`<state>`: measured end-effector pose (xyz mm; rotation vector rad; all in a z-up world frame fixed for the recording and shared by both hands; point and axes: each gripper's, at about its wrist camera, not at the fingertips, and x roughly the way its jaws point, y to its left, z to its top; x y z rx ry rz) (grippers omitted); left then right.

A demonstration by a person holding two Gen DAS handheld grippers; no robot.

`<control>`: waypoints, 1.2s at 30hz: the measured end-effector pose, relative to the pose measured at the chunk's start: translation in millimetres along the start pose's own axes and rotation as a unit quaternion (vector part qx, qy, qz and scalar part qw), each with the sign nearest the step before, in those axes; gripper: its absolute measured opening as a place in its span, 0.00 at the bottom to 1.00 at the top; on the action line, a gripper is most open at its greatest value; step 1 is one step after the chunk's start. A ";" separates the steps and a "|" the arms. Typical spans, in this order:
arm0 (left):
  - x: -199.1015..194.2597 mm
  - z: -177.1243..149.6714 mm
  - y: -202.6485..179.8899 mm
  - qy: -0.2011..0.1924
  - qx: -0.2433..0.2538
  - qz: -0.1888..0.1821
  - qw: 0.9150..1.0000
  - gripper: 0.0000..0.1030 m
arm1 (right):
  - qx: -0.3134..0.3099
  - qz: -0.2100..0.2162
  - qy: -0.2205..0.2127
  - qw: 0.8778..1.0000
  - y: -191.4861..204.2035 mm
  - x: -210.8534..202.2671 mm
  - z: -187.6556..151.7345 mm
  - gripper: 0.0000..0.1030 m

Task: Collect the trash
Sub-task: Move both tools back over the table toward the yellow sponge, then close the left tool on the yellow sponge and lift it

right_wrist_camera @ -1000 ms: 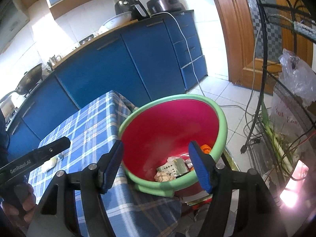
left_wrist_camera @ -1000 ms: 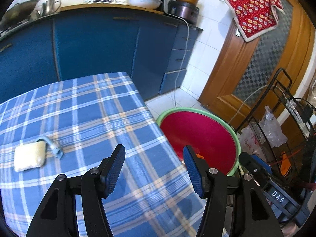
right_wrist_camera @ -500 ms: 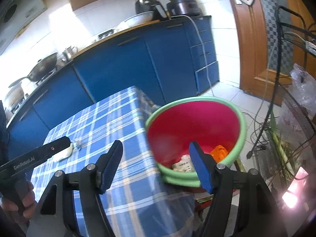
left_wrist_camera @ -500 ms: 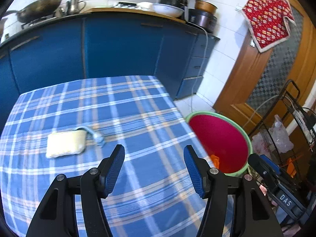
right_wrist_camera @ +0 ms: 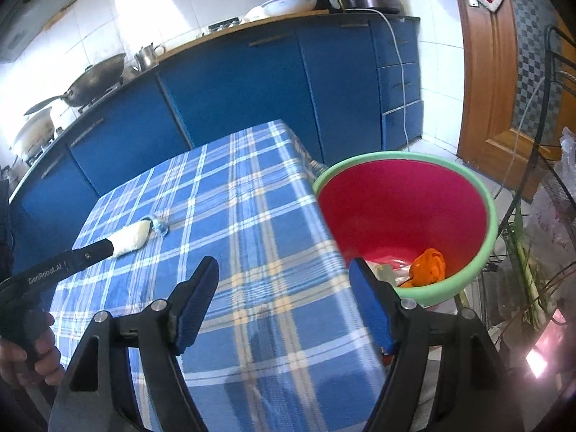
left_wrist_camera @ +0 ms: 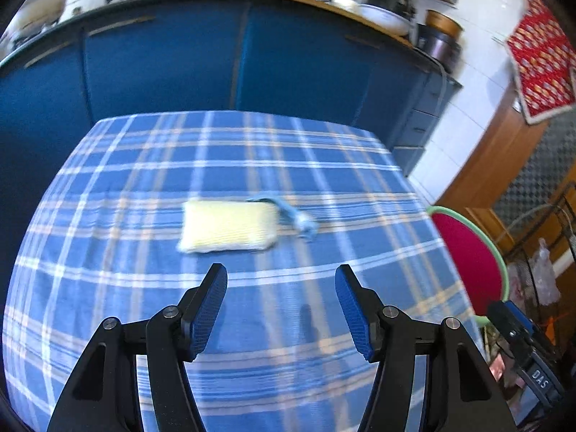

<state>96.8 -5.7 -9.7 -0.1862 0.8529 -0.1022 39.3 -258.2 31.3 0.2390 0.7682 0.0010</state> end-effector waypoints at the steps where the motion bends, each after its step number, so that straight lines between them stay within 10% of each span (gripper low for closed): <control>1: 1.4 -0.5 6.3 0.001 -0.007 0.005 1.000 0.62 | -0.002 -0.001 0.003 1.000 2.1 2.2 -0.9 0.75; 36: 90.2 31.3 21.5 0.040 0.063 0.046 0.996 0.83 | -0.016 -0.021 0.056 0.998 21.1 41.3 -10.4 0.84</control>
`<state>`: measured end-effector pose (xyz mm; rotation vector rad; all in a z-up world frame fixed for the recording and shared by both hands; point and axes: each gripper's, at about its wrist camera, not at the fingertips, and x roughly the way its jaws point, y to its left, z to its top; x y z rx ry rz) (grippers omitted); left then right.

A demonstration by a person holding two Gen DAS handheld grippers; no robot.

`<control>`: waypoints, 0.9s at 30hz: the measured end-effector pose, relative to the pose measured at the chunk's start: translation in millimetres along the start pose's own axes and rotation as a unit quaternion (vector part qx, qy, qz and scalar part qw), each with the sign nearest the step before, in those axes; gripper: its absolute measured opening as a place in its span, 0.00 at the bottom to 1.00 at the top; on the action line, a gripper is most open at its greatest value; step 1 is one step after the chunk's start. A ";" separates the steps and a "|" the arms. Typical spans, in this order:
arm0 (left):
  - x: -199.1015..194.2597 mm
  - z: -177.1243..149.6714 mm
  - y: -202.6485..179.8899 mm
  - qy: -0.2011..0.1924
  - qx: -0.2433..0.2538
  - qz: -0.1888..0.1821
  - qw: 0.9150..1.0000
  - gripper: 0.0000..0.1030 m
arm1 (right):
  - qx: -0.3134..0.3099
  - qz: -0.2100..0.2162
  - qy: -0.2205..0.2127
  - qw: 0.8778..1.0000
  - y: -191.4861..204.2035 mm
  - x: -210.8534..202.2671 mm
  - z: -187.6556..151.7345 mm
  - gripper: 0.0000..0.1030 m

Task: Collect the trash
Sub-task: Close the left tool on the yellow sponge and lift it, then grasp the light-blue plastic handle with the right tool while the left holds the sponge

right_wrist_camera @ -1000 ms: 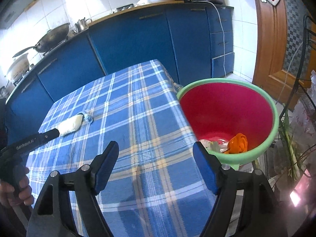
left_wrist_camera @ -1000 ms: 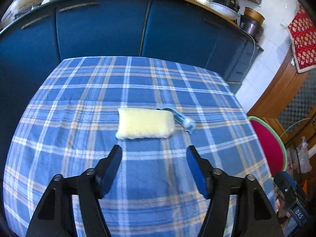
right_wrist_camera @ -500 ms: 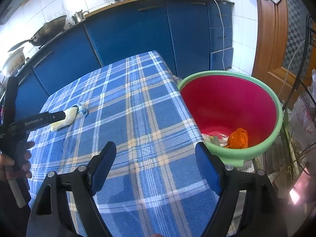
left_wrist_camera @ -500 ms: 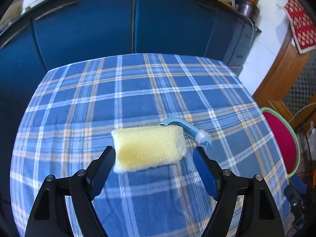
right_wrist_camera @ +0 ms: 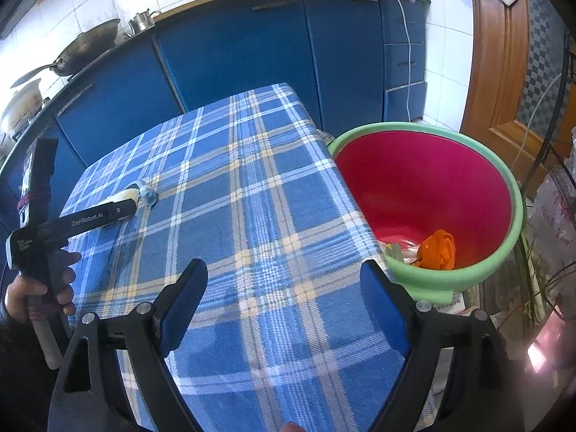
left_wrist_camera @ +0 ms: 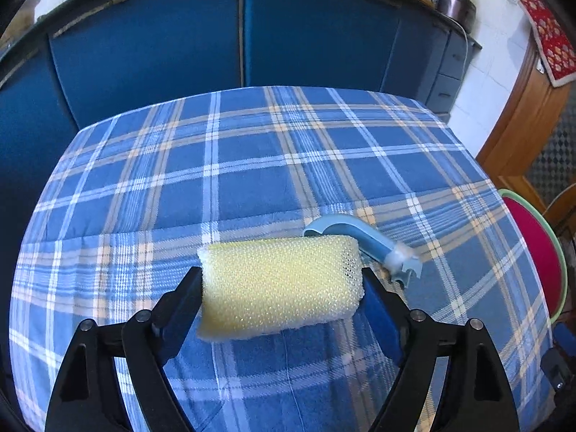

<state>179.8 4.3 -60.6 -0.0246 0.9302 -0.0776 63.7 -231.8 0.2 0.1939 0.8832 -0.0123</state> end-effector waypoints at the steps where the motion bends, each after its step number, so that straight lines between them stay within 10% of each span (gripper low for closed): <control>1: 0.0 -0.5 -0.4 -0.003 0.002 0.000 1.000 0.83 | -0.002 0.000 0.001 1.000 1.6 1.4 1.1 0.84; 19: -18.9 -0.6 50.4 -0.054 -0.070 0.003 0.996 0.78 | -0.091 0.021 0.008 0.996 79.8 38.9 47.2 0.84; 27: -18.8 0.9 68.5 -0.060 -0.093 0.045 0.993 0.78 | -0.141 0.064 0.025 0.988 125.6 74.7 61.0 0.64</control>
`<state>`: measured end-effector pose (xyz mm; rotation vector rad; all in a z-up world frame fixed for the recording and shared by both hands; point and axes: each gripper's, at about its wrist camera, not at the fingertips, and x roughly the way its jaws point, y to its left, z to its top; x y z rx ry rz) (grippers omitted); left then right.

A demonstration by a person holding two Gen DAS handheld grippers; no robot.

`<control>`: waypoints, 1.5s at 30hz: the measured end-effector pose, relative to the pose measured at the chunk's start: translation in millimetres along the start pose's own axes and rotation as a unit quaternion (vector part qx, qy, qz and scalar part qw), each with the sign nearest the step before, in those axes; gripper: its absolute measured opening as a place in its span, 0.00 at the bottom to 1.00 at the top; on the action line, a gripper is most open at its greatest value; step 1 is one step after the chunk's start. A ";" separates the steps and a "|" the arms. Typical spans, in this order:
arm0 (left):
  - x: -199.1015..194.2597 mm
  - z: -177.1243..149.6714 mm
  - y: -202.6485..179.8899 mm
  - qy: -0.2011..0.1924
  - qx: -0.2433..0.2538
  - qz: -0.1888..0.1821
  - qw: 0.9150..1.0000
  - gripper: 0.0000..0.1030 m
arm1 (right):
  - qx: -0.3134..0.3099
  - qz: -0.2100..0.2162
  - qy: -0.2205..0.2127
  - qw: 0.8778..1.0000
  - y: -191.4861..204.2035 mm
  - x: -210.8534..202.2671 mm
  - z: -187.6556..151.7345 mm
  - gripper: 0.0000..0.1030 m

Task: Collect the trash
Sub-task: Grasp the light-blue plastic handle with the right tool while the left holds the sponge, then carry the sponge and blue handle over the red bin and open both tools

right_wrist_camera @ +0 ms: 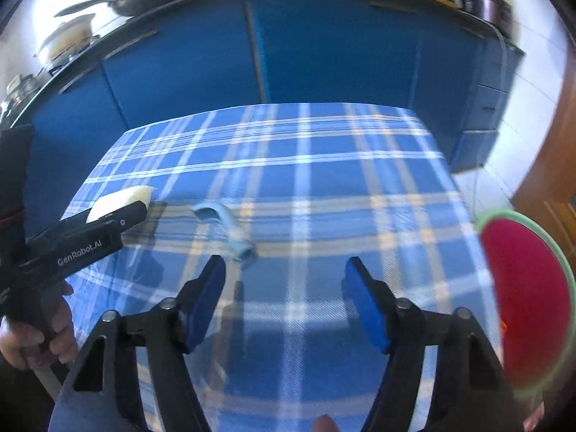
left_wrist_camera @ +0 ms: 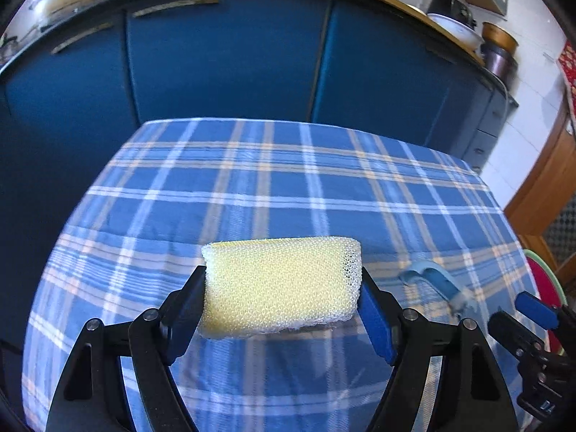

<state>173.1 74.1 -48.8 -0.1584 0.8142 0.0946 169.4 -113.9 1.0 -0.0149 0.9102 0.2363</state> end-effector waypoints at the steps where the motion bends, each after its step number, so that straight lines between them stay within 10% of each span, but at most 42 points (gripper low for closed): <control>1: 0.4 0.0 1.2 0.000 -0.001 0.003 1.000 0.78 | -0.003 0.003 0.003 1.000 2.8 4.2 2.0 0.59; 19: 12.6 -4.3 4.5 0.023 -0.004 0.015 1.000 0.78 | -0.021 0.006 0.010 1.000 21.4 36.4 6.6 0.22; 45: 15.0 -5.0 2.1 0.027 0.003 0.008 1.000 0.78 | 0.069 0.013 -0.038 0.997 -21.1 -27.2 -17.7 0.20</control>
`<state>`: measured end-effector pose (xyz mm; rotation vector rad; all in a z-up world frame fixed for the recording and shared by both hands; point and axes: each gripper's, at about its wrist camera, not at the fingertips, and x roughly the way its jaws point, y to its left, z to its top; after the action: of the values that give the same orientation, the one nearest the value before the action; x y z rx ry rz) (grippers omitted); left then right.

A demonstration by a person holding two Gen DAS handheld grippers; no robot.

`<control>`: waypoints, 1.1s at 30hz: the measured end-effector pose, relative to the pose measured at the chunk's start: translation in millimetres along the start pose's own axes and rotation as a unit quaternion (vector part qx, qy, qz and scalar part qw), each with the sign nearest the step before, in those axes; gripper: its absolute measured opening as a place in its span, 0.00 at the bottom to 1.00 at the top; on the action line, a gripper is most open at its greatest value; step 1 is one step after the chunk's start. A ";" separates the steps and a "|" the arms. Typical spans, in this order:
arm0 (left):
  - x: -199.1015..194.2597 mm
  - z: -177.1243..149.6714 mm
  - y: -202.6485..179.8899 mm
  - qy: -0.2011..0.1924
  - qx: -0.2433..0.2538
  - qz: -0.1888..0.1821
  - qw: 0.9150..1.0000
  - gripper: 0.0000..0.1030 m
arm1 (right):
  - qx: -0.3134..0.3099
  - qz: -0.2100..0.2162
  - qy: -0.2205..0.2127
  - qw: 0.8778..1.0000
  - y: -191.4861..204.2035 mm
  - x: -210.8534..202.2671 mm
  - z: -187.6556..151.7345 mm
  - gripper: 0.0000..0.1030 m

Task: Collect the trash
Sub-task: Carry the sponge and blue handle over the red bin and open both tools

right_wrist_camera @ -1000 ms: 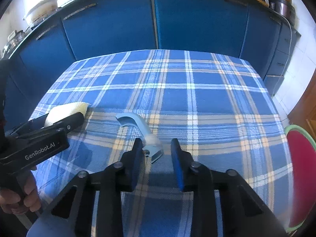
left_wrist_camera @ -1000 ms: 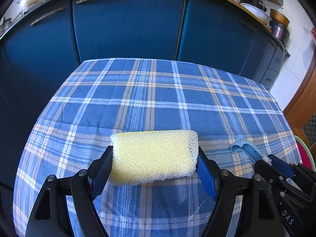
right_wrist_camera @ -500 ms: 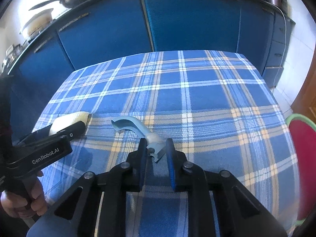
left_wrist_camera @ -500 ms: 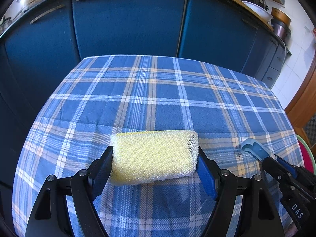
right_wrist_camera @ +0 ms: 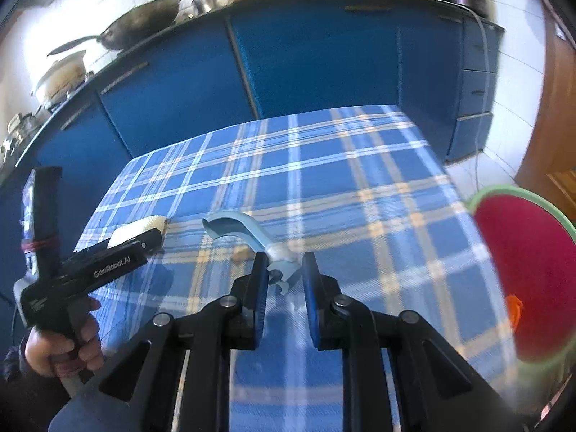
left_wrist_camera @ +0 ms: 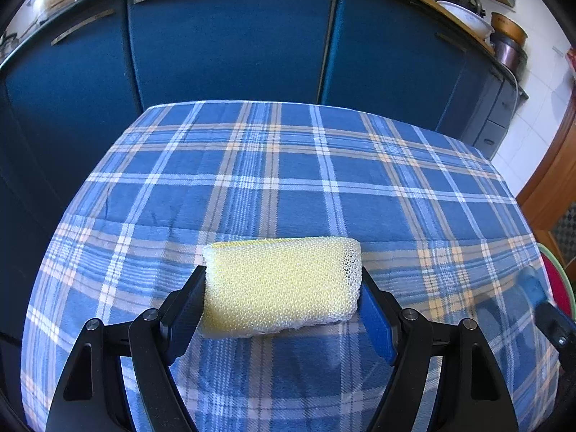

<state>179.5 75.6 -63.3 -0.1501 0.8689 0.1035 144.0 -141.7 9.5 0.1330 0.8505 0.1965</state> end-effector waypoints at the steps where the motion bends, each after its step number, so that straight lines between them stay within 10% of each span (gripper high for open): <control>1: -0.3 -0.1 -0.7 -0.001 0.002 -0.001 1.000 0.78 | 0.004 -0.003 -0.003 1.000 -4.1 -5.1 -2.0 0.20; 20: -37.5 -6.5 -56.8 -0.043 0.091 -0.034 0.994 0.78 | 0.128 -0.079 -0.047 0.988 -120.9 -85.8 -56.3 0.21; 33: -80.3 -22.0 -182.5 -0.045 0.189 -0.156 0.969 0.78 | 0.172 -0.114 -0.089 0.974 -181.4 -106.1 -63.6 0.21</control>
<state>139.1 -110.2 0.5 0.0761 0.7514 -0.3470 49.2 -339.8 10.3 0.3694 0.7088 -0.1792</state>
